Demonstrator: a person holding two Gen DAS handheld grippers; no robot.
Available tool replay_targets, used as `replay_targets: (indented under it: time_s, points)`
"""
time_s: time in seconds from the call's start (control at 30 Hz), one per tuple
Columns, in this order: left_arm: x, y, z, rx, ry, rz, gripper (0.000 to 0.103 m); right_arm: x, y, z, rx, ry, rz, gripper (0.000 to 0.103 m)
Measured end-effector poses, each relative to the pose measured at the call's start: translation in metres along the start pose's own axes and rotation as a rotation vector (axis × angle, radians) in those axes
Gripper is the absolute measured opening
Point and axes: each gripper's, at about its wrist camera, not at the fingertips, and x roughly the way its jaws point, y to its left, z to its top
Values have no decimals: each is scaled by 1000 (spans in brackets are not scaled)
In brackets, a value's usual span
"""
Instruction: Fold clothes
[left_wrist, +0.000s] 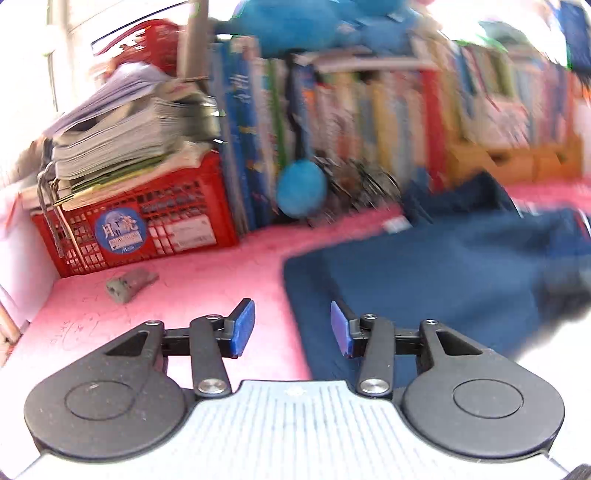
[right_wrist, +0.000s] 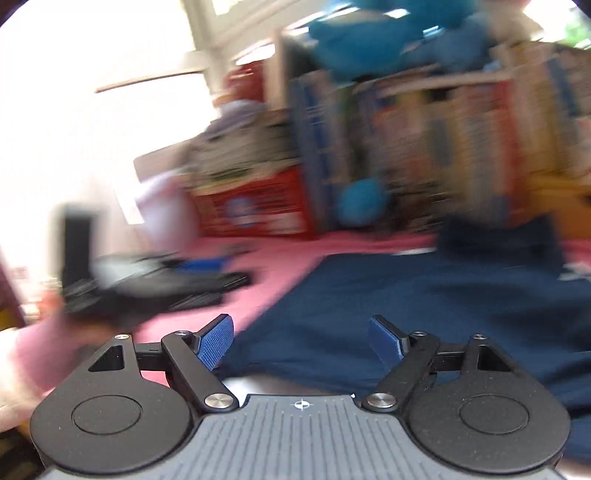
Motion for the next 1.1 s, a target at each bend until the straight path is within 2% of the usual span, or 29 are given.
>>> replay_targets:
  time_s: [0.03,0.1,0.13,0.17,0.2,0.3,0.37,0.47,0.57,0.7,0.83,0.93,1.1]
  points:
    - [-5,-10,-5,33,10,3,50,-1,-11,-2,-15,-1,-88,80]
    - [-4,-17,-19,85,68,41,50,-13,-52,-21,-24,21,-198,80]
    - [-3,-20,-26,110,99,61,51,-12,-63,-25,-11,38,-223,80]
    - [-7,-16,-31,93,84,66,53,-9,-72,-29,3,55,-245,80]
    - [-9,-12,-32,76,90,73,59,-11,-79,-39,13,67,-268,80]
    - [-21,-3,-26,59,70,105,60,-17,-98,-69,41,100,-338,80]
    - [-32,-1,-14,47,16,116,59,-23,-99,-71,38,83,-338,80]
    - [-42,-6,10,-8,-88,96,65,-20,-98,-59,88,35,-304,80]
    - [-23,-30,25,-20,-96,75,65,-9,-85,-41,83,0,-258,80]
    - [10,-59,19,-4,-26,63,65,5,-64,-29,16,-24,-237,80]
    - [34,-74,3,29,49,92,67,29,-56,-30,-15,44,-245,80]
    - [34,-72,1,13,59,109,78,43,-51,-38,-80,103,-287,81]
    - [41,-51,2,-107,116,77,103,51,-62,-47,-81,148,-324,98]
